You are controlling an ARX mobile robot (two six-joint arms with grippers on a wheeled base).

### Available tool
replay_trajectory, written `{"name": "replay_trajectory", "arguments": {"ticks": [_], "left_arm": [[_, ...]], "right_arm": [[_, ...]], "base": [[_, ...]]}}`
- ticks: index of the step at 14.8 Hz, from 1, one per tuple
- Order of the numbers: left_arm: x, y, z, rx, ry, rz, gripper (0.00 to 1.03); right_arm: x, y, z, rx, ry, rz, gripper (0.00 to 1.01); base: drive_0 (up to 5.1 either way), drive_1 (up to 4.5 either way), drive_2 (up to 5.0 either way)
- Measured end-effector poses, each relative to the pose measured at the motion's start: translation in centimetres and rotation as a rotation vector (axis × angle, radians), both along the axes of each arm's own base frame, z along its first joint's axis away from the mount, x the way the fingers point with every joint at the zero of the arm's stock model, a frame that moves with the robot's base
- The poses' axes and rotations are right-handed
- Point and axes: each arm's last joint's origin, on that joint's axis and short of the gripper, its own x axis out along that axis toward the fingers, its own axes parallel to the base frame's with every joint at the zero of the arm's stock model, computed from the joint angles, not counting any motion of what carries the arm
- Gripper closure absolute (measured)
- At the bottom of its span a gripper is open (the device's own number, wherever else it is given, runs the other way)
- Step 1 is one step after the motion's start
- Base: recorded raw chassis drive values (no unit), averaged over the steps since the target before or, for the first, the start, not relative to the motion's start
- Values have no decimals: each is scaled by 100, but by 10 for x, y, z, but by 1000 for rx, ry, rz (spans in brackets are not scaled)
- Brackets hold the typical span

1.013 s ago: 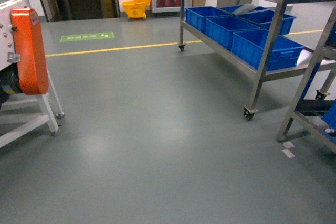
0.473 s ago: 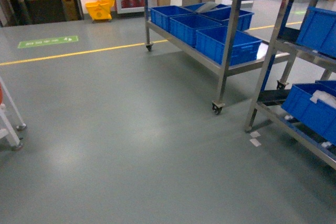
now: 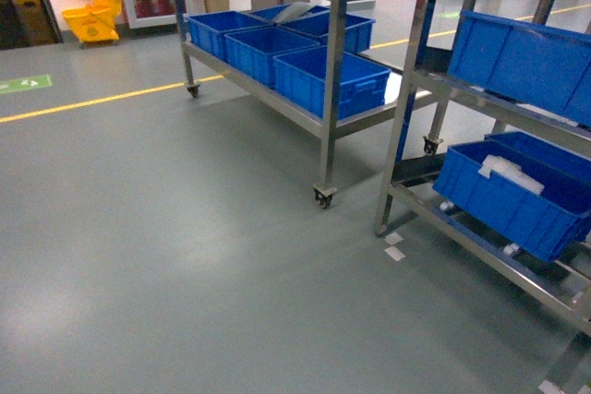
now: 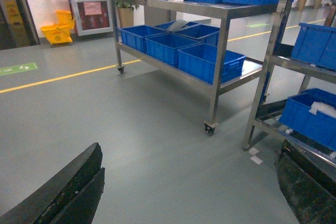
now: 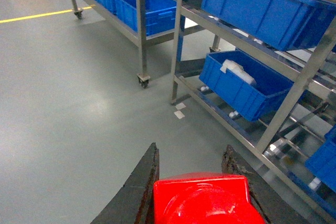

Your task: Pick red block from blue box to shelf

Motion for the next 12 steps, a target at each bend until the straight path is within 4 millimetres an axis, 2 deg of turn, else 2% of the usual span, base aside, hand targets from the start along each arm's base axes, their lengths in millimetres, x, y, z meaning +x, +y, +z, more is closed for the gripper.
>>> {"name": "replay_trajectory", "arguments": {"ticks": [5,12], "left_arm": [[0,0,0,0,-2,0,5],[0,0,0,0,-1,0,5]], "right_arm": [[0,0,0,0,0,0,73],[0,0,0,0,2,0,73]], "base": [[-168,241,-577],[-167,-167,-167]]}}
